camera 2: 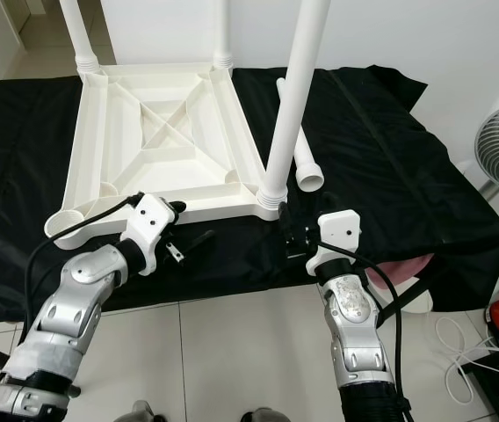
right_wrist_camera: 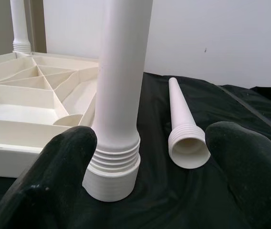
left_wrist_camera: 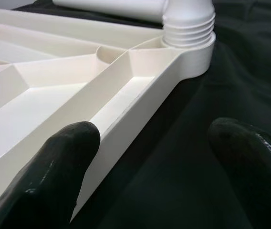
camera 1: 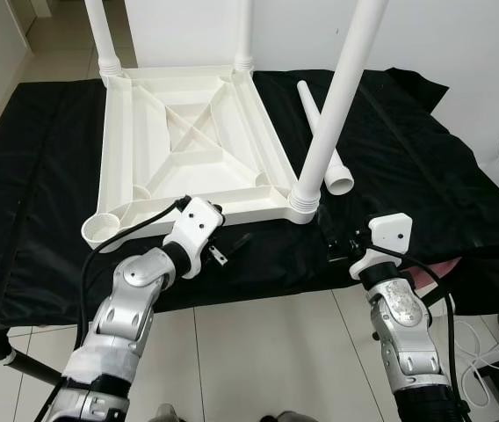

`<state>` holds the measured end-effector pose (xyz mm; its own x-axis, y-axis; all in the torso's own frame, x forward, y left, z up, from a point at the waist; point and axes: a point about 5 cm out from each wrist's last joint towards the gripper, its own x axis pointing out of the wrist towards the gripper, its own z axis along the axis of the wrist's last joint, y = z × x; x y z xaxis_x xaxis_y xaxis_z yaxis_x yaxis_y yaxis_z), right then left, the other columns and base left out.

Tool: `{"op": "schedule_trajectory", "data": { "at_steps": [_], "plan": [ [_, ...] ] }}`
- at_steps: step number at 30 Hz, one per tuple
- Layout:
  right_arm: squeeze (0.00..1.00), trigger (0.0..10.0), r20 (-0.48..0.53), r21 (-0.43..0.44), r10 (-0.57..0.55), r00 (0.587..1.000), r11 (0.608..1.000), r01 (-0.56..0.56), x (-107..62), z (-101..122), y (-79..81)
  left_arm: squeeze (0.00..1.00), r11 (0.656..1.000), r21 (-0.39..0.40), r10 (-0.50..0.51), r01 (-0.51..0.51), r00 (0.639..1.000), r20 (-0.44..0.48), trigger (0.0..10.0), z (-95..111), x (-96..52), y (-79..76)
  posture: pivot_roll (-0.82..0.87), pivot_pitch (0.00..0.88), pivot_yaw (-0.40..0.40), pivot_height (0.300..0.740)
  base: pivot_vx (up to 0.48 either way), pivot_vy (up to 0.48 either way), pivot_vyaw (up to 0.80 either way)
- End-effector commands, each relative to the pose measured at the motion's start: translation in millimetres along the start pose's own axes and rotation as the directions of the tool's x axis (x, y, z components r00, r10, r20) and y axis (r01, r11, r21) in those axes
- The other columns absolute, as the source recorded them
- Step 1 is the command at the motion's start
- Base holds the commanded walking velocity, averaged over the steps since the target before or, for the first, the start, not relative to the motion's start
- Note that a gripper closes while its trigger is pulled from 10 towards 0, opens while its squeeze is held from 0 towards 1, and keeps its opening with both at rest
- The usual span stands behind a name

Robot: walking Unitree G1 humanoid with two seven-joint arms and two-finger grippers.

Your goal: Building children table

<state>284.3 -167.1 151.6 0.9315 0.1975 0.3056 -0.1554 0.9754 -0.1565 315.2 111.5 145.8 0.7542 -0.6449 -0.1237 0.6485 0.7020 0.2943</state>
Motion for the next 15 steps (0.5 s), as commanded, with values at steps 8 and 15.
{"op": "schedule_trajectory", "data": {
  "at_steps": [8,15],
  "plan": [
    [0.0,10.0,-0.009,0.012,0.004,1.0,1.0,-0.004,0.2,-3.5,4.7,0.0,0.958,0.028,0.285,-0.284,0.954,-0.095,10.0,-3.9,11.9,23.5,-0.03,0.044,-0.013,0.74,0.0,0.0,0.0],
    [0.0,10.0,-0.011,0.012,0.007,1.0,1.0,-0.007,-0.9,-3.8,6.9,0.0,0.958,0.012,0.283,-0.285,0.945,-0.164,10.0,-7.2,22.6,26.7,-0.03,0.046,-0.005,0.74,0.0,0.0,0.0]
  ]
}}
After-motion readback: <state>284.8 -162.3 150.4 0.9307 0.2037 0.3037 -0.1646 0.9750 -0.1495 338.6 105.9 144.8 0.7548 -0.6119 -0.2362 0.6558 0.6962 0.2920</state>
